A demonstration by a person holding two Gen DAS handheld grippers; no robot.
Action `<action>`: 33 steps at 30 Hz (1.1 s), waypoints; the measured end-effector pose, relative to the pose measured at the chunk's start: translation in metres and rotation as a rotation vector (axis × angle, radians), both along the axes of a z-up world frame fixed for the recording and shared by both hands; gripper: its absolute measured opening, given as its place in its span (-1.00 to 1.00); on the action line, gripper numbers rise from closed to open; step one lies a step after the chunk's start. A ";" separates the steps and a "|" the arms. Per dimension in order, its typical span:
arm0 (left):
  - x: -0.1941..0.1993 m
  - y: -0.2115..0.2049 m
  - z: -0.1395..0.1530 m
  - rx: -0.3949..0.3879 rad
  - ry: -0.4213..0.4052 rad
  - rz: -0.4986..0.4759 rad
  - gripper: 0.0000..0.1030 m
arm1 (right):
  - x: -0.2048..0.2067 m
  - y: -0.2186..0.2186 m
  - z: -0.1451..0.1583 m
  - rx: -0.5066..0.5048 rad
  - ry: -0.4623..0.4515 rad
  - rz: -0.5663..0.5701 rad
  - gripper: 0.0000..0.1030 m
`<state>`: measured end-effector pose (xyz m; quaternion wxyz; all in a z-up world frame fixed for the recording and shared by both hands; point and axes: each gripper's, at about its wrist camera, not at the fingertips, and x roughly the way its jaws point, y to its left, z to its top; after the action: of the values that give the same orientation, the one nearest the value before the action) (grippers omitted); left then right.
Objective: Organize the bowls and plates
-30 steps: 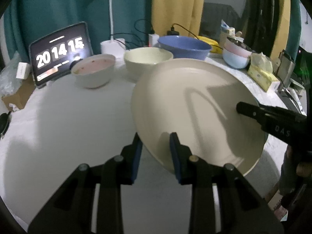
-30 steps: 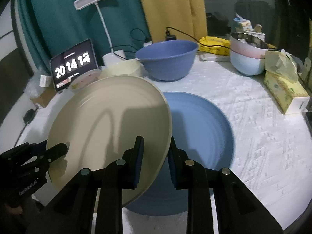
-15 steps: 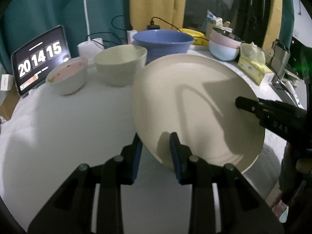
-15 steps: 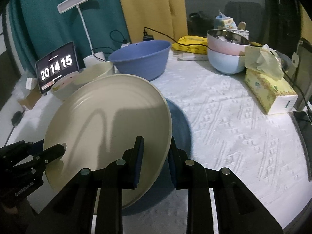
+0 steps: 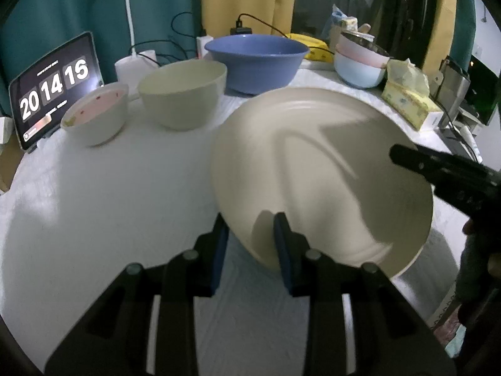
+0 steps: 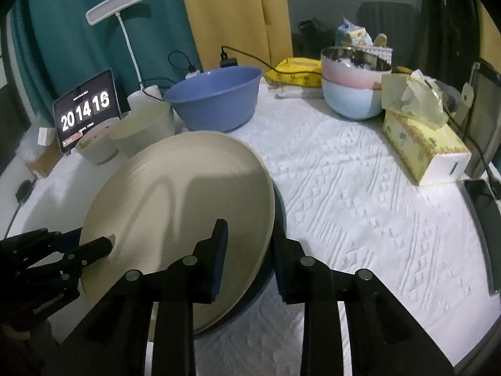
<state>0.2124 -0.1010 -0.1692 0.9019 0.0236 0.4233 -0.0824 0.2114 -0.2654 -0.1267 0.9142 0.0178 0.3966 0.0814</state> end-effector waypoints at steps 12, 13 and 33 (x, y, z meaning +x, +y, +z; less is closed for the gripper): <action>0.003 0.014 0.009 -0.046 -0.015 0.033 -0.09 | 0.003 -0.018 0.006 0.015 -0.023 -0.044 -0.26; 0.003 0.016 0.011 -0.048 -0.021 0.042 -0.09 | 0.004 -0.019 0.004 0.020 -0.017 -0.044 -0.26; 0.036 0.008 -0.017 -0.092 0.064 0.050 -0.09 | 0.021 -0.019 -0.022 0.116 0.075 -0.028 -0.24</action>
<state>0.2484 -0.0928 -0.1864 0.8899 -0.0311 0.4480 -0.0797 0.2323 -0.2843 -0.1487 0.8973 0.0793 0.4247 0.0908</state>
